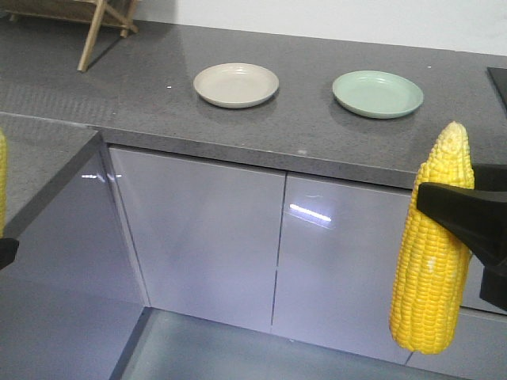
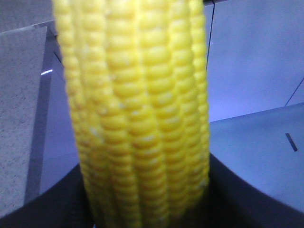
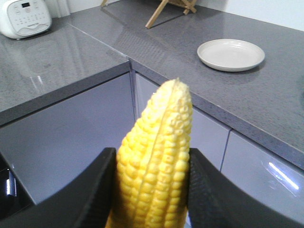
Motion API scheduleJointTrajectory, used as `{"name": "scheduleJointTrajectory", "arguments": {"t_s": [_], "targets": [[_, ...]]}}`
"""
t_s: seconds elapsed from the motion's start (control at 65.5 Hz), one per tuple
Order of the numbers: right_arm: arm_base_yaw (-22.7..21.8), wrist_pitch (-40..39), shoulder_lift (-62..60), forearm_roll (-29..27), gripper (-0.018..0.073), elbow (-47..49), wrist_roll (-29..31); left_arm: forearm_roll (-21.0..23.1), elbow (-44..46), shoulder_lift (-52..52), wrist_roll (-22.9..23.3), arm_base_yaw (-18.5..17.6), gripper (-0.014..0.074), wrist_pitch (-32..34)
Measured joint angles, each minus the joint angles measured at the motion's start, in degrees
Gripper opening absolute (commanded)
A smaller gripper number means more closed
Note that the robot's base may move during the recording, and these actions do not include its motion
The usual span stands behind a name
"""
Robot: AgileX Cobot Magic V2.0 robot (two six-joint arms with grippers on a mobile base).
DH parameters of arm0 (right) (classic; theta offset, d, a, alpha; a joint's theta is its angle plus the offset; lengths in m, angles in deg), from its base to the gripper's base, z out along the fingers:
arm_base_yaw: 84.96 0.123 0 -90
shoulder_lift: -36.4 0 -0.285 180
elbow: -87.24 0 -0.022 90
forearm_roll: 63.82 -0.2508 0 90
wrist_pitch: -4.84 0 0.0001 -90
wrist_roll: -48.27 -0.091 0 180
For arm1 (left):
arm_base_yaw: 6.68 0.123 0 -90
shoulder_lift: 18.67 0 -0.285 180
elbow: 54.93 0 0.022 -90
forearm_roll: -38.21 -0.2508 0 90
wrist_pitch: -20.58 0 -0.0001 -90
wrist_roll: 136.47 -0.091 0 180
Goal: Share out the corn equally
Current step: 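Drive the base up to the counter with the two empty plates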
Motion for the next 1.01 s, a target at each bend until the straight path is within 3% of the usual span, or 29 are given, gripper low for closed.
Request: {"name": "scheduleJointTrajectory", "arguments": {"t_s": [1.008], "targets": [[0.00, 0.00, 0.00, 0.00, 0.0194, 0.00, 0.00, 0.00, 0.00, 0.00, 0.00, 0.00, 0.0303, 0.00]]}}
